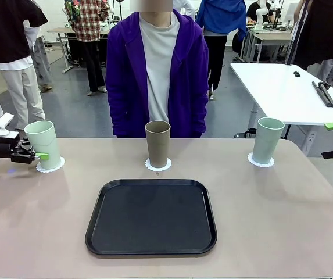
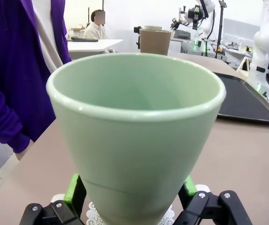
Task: Place coasters on the table and set cups on them.
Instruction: Take one Reusable plastic cup from the Flat Tray and place it on a coaster set by the human.
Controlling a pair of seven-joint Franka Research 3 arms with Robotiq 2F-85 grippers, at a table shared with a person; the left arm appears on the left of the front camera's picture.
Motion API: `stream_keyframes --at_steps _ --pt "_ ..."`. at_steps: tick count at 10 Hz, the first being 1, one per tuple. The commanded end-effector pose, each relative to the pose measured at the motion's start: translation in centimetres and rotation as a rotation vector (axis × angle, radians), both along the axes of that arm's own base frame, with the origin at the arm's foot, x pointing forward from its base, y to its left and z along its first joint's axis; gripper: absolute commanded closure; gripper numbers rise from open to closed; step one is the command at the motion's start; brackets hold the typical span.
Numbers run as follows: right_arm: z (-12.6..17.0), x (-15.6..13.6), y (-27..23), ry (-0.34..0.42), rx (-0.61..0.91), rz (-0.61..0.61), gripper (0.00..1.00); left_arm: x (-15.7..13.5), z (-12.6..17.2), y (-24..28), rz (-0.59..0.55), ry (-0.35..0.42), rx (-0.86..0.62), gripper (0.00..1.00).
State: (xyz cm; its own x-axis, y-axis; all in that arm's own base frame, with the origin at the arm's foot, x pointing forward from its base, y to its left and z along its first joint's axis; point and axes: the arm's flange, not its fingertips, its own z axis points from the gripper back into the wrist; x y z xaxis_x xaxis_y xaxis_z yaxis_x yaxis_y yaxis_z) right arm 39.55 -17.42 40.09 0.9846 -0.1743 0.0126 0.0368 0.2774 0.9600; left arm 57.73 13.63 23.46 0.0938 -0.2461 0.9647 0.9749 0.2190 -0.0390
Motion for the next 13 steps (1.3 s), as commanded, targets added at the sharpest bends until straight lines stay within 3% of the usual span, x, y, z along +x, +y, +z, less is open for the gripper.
stream_keyframes --at_steps 1,7,10,13 --pt "0.1 -0.1 0.1 0.003 0.001 -0.006 0.0 0.2 0.4 0.4 -0.013 -0.016 0.099 0.0" --pt "0.1 -0.1 0.1 0.003 0.001 -0.006 0.0 -1.3 2.8 2.5 -0.016 0.027 0.329 0.0" --pt "0.1 -0.1 0.1 0.003 0.001 -0.006 0.0 -2.2 5.1 3.7 0.065 0.064 0.395 0.0" --pt "0.1 -0.1 0.1 0.003 0.001 -0.006 0.0 -5.5 13.2 2.8 0.333 0.287 0.634 0.0"
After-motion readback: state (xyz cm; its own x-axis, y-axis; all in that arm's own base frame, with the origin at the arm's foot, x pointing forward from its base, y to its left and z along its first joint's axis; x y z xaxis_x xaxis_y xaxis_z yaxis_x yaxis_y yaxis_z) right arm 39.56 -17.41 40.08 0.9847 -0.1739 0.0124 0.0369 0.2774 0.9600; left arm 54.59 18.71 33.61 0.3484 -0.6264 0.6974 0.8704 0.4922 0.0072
